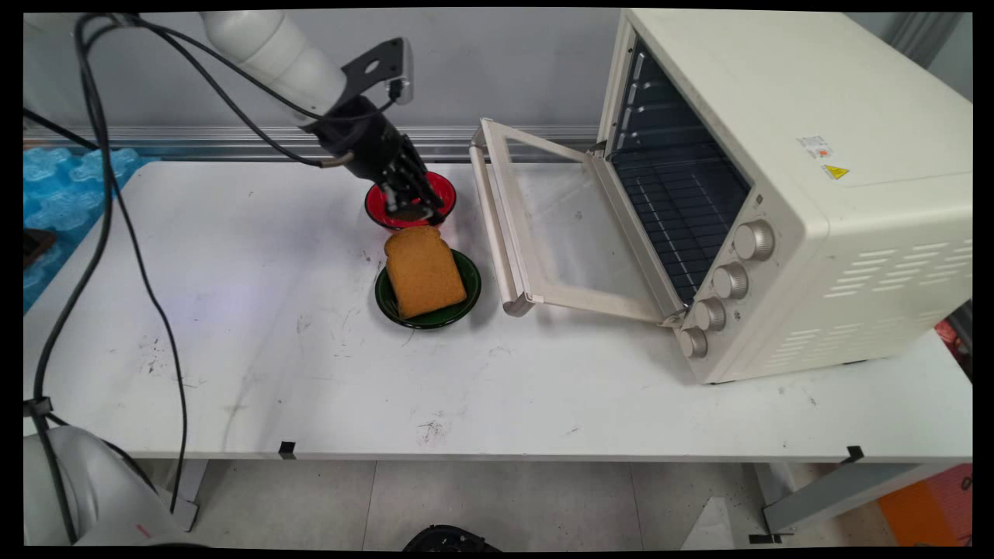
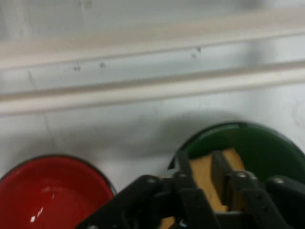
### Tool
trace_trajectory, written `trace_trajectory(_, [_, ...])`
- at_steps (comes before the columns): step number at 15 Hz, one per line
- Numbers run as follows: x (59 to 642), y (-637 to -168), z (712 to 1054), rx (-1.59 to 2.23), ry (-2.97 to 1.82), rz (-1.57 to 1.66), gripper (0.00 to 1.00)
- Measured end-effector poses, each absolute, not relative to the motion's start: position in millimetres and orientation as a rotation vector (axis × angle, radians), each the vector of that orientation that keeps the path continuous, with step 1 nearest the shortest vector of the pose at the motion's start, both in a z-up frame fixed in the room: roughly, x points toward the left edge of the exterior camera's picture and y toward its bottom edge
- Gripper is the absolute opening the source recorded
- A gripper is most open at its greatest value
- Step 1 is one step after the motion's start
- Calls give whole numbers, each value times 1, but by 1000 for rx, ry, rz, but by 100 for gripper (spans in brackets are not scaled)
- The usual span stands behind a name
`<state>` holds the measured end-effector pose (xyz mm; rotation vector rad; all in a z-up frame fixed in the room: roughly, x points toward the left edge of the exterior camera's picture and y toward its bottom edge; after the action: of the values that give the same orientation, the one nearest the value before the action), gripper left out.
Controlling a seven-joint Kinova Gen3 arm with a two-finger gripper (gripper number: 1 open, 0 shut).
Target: Close the oven
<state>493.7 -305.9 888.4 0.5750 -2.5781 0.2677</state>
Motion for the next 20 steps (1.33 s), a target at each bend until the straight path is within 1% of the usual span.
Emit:
trace_trajectory(11, [487, -323, 828, 575, -2468, 289, 0])
trace_trajectory(20, [480, -328, 796, 548, -2431, 307, 0])
